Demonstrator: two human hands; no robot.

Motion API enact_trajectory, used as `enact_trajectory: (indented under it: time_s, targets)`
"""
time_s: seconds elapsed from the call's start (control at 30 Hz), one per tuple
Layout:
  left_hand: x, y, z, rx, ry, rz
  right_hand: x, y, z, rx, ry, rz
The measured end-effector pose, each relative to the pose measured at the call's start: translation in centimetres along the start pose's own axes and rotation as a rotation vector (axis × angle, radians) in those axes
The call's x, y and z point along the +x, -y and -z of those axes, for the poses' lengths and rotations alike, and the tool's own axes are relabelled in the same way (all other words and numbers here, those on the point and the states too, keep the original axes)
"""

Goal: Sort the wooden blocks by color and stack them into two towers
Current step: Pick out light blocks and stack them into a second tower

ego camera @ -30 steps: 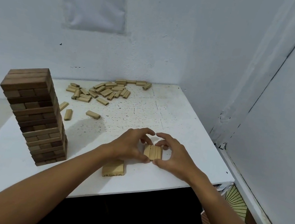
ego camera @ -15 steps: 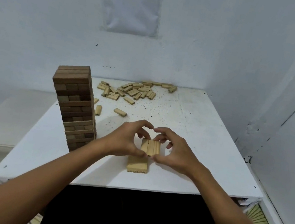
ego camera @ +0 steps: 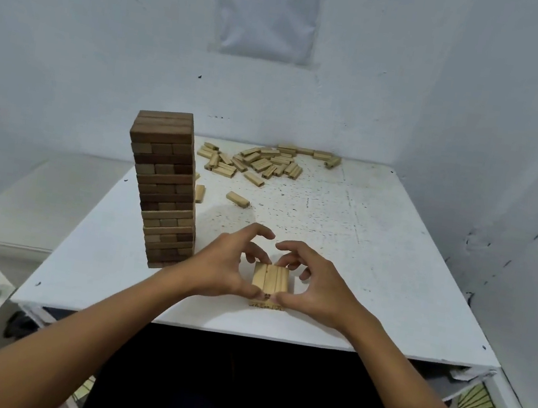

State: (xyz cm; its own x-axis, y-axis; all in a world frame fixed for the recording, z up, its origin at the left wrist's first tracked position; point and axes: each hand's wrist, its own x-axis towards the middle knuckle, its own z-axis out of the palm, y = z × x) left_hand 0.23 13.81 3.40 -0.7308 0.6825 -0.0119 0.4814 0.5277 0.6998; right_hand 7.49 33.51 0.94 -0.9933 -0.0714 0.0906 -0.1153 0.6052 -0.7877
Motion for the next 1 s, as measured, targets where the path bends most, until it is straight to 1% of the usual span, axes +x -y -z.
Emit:
enact_trajectory:
  time_s: [0.43,1.0]
  targets:
    - [0.13,0.28,-0.44,-0.003,0.011,0.008,-0.12,-0.41,-0.03,-0.025,0.026,-0.005]
    - [0.04,0.53,-0.46,-0.011,0.022,-0.013,-0.18,-0.44,-0.21,0.0,0.036,-0.004]
